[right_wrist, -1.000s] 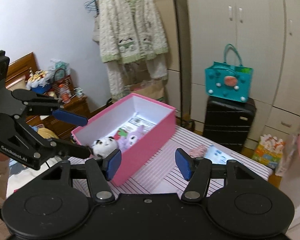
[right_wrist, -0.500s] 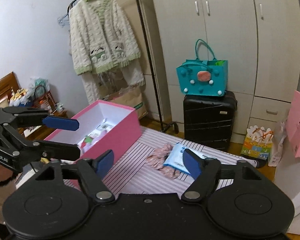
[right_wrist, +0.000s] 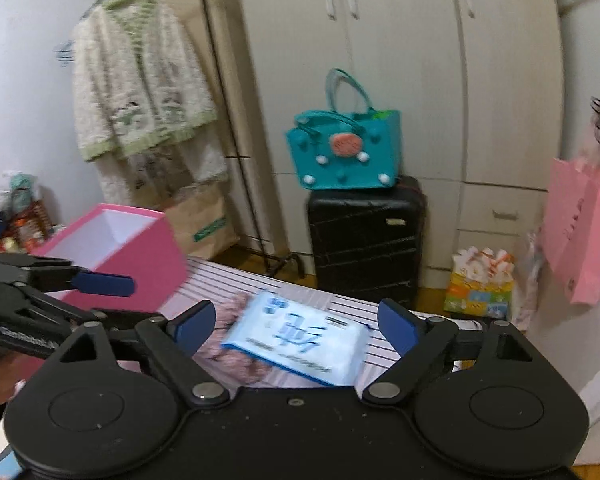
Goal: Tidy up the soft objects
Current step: 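Move the left tool to the blue wipes packet and close on it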
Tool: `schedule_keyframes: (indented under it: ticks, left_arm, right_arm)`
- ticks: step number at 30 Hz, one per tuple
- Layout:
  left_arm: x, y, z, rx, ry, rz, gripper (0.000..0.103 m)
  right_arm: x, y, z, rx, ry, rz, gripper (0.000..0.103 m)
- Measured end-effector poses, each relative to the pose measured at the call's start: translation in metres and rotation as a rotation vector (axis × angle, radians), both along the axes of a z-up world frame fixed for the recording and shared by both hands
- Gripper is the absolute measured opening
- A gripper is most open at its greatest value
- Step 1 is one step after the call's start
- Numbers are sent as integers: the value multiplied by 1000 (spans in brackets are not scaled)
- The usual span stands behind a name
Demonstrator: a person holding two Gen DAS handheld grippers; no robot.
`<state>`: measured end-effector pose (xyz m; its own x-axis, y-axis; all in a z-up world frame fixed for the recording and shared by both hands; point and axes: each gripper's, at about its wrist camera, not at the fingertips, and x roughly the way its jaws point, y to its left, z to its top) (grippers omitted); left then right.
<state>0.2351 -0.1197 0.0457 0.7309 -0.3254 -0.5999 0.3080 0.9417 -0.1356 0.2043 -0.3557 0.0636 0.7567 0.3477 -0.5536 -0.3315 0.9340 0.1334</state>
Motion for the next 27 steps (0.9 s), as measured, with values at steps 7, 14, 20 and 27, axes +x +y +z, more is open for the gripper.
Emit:
schedule_keyframes:
  ticks: [7, 14, 20, 27]
  left_arm:
    - [15, -11, -21, -21, -23, 23, 76]
    - [29, -34, -43, 79, -92, 30, 76]
    - [49, -36, -62, 24, -1, 52, 72]
    - [65, -43, -84, 55, 37, 62, 53]
  right_arm:
    - [27, -17, -41, 176, 122, -52, 86]
    - [47, -23, -71, 246, 201, -64, 72]
    - [58, -22, -90, 240, 223, -89, 62]
    - [62, -22, -104, 257, 245, -101, 44]
